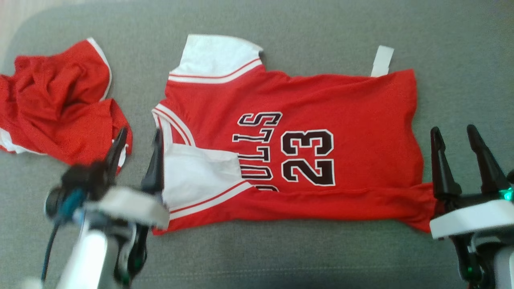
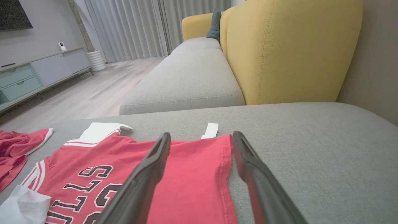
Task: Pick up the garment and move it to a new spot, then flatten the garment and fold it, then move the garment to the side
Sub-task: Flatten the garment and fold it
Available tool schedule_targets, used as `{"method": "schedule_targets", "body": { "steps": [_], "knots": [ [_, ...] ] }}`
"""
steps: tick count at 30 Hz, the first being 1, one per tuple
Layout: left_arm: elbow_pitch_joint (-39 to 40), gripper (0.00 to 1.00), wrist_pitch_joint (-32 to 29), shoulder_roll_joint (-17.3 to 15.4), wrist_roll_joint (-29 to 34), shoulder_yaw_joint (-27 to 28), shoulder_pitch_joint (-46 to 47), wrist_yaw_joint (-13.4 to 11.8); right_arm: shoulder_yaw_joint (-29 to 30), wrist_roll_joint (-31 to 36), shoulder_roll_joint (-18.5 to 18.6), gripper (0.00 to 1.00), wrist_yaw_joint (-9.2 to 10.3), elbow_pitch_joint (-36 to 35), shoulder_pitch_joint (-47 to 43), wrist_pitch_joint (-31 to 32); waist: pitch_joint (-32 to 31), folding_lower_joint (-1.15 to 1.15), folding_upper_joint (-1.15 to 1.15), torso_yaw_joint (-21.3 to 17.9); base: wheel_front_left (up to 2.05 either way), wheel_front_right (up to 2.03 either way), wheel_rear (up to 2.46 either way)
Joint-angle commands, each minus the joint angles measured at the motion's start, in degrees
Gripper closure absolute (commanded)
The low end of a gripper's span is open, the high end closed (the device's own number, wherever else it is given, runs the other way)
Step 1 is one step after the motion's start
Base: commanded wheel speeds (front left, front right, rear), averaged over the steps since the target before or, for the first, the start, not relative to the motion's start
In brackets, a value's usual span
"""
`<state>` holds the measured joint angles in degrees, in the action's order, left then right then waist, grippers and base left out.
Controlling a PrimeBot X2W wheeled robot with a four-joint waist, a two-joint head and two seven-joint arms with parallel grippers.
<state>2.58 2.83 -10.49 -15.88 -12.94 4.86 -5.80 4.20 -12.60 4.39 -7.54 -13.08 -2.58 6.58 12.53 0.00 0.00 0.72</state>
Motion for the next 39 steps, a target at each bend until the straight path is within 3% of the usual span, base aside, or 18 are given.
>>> {"method": "schedule_targets", "body": {
  "steps": [1,6,11,21,25,31,39],
  "knots": [
    [0.8,0.00,-0.4,-0.5,-0.6,1.3,7.0,1.1,-1.0,-0.2,0.6,0.00,0.05,-2.6,3.2,0.3,2.2,0.00,0.00,0.4,0.00,0.00,0.00],
    [-7.2,0.00,-2.7,1.3,-2.0,-0.6,19.9,4.2,-1.1,-0.1,0.6,0.00,0.05,-3.3,5.6,0.7,7.2,0.00,0.00,-0.1,0.00,0.00,0.00],
    [-22.7,0.00,-4.3,3.0,-3.1,-1.6,37.2,7.8,-2.5,-0.1,0.4,0.00,0.05,-3.3,8.4,0.6,13.5,0.00,0.00,-2.0,0.00,0.00,0.00],
    [-46.3,0.00,-2.9,1.8,-2.3,-1.9,56.0,10.3,-4.9,-0.5,0.1,0.00,0.05,-0.9,11.5,-0.8,19.9,0.00,0.00,-6.2,0.00,0.00,0.00],
    [-55.1,0.00,-4.2,1.1,-1.4,-3.3,60.8,10.9,-5.2,-0.9,-0.2,0.00,0.05,0.6,11.7,-1.2,20.9,0.00,0.00,-7.0,0.00,0.00,0.00],
    [-66.6,0.00,-11.4,1.3,-0.9,-4.9,64.6,10.7,-5.5,-1.2,-0.3,0.00,0.05,1.8,11.9,-1.7,21.3,0.00,0.00,-7.4,0.00,0.00,0.00],
    [-73.4,0.00,-22.4,3.3,-0.9,-8.5,66.4,12.8,-5.0,-1.5,-0.2,0.00,0.05,2.3,12.3,-1.4,21.0,0.00,0.00,-7.0,0.00,0.00,0.00]
  ]
}}
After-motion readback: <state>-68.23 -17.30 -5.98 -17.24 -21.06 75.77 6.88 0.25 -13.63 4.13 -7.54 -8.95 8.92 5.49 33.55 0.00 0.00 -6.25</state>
